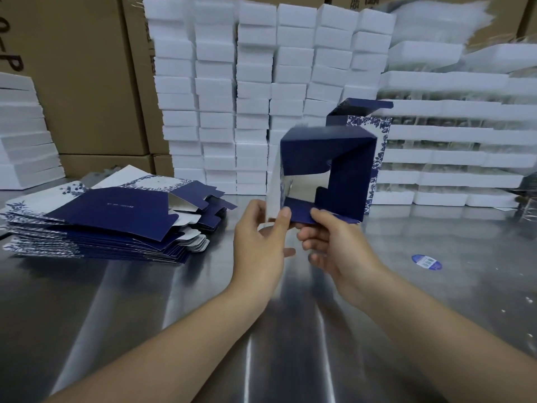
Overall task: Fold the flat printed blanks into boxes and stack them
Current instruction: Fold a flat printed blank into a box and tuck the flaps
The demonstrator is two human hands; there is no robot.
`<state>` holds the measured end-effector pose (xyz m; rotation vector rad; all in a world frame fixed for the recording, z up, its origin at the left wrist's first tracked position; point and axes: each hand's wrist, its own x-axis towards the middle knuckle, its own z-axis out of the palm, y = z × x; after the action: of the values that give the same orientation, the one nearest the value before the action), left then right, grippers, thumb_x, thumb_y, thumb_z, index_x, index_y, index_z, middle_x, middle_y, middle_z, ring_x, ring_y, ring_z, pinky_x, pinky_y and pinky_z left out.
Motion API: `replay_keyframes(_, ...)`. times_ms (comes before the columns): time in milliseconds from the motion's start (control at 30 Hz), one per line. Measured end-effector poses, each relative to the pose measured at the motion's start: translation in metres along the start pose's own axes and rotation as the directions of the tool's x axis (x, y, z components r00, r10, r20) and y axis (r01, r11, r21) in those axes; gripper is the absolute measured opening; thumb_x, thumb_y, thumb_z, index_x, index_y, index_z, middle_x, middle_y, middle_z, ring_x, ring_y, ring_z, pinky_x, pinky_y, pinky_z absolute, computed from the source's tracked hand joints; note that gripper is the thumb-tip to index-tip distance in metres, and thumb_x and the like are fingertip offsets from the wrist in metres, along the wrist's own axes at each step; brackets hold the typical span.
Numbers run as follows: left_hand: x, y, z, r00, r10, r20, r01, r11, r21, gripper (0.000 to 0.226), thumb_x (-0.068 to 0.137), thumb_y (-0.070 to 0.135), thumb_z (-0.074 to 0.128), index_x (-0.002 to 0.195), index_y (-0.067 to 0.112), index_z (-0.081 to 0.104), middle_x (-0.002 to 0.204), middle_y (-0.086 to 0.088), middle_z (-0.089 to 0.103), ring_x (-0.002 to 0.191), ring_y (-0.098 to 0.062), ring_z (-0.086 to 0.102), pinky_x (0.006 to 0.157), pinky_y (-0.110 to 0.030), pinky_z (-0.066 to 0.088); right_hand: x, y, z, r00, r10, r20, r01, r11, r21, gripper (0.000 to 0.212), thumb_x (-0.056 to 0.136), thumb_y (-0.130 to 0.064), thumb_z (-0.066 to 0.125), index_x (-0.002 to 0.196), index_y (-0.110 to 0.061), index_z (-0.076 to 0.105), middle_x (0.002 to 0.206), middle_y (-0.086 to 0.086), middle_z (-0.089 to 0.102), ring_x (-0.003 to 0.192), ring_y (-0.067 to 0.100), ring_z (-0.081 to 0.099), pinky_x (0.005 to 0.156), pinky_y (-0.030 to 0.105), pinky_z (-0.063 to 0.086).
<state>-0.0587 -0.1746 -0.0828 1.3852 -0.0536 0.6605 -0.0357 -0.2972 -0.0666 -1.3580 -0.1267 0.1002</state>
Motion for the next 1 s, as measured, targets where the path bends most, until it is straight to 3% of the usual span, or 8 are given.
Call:
replay_keyframes(200,-0.004,0.001,0.001,0.985,-0.156,0.076,0.153,0.988,0.035,0.030,0.106,0.045,0.056,0.124,0.023,0.067,0.107,-0.005,0.077,0.094,-0.009,0.077,0.069,-0.036,0.067,-0.004,-0.002,0.002,0.989,-0.079,0.126,0.081,0.997,-0.013,0.032,0.106,-0.033,0.057,0.087,-0.018,0.078,0.071,0.002,0.067,0.058,0.009,0.055,0.054,0.022,0.042)
replay_keyframes(300,-0.007,0.004,0.004,0.960,-0.244,0.140,0.243,0.970,0.027,0.049,0.109,0.051,0.042,0.101,0.020,0.078,0.076,0.001,0.080,0.070,-0.004,0.076,0.051,-0.015,0.054,-0.009,0.001,0.007,0.962,-0.061,0.266,0.099,0.986,-0.131,0.031,0.104,-0.037,0.060,0.080,-0.026,0.074,0.072,0.002,0.067,0.060,0.010,0.058,0.061,0.027,0.044)
replay_keyframes(400,-0.011,0.005,0.009,0.958,-0.250,0.140,0.254,0.967,-0.013,0.064,0.112,0.047,0.034,0.074,0.023,0.079,0.062,0.007,0.075,0.056,-0.001,0.071,0.046,-0.014,0.050,-0.012,-0.002,0.009,0.948,-0.045,0.315,0.123,0.965,-0.232,0.030,0.105,-0.041,0.059,0.084,-0.022,0.071,0.073,0.003,0.065,0.062,0.011,0.062,0.057,0.026,0.046)
replay_keyframes(500,-0.007,0.005,0.006,0.973,-0.206,0.104,0.206,0.978,0.006,0.063,0.113,0.049,0.031,0.078,0.007,0.062,0.056,0.000,0.062,0.049,-0.012,0.059,0.044,-0.015,0.046,-0.014,-0.006,0.009,0.956,-0.036,0.292,0.120,0.954,-0.274,0.045,0.105,-0.049,0.056,0.070,-0.024,0.069,0.066,0.003,0.061,0.060,0.013,0.061,0.054,0.023,0.045)
replay_keyframes(567,-0.002,0.005,0.003,0.977,-0.192,0.093,0.191,0.981,0.014,0.063,0.113,0.049,0.029,0.084,0.007,0.066,0.058,-0.005,0.061,0.051,-0.012,0.059,0.046,-0.016,0.050,-0.014,-0.006,0.011,0.973,-0.049,0.224,0.104,0.965,-0.240,0.056,0.107,-0.052,0.051,0.062,-0.022,0.067,0.059,0.002,0.056,0.057,0.016,0.059,0.053,0.023,0.043)
replay_keyframes(667,0.002,0.004,0.003,0.975,-0.194,0.112,0.201,0.978,-0.055,0.060,0.113,0.049,0.030,0.091,0.025,0.080,0.068,-0.003,0.073,0.062,-0.010,0.071,0.051,-0.027,0.058,-0.011,-0.004,0.012,0.982,-0.101,0.162,0.137,0.964,-0.226,0.064,0.110,-0.047,0.044,0.056,-0.022,0.067,0.054,0.001,0.053,0.055,0.016,0.057,0.058,0.027,0.042)
replay_keyframes(767,0.004,0.001,0.001,0.976,-0.189,0.104,0.198,0.977,-0.077,0.061,0.112,0.051,0.033,0.079,0.038,0.082,0.071,-0.004,0.075,0.064,-0.013,0.073,0.053,-0.028,0.059,-0.011,-0.005,0.012,0.983,-0.105,0.148,0.139,0.960,-0.244,0.062,0.109,-0.046,0.048,0.056,-0.024,0.070,0.054,0.000,0.053,0.054,0.014,0.057,0.057,0.026,0.041)
replay_keyframes(1000,0.009,-0.005,-0.004,0.978,-0.185,0.097,0.188,0.982,-0.021,0.062,0.114,0.051,0.023,0.111,0.021,0.078,0.090,-0.006,0.081,0.080,-0.016,0.078,0.071,-0.039,0.067,-0.007,-0.005,0.008,0.993,-0.120,0.022,0.122,0.973,-0.198,0.049,0.105,-0.038,0.059,0.063,-0.017,0.069,0.051,-0.002,0.051,0.050,0.011,0.055,0.055,0.026,0.038)
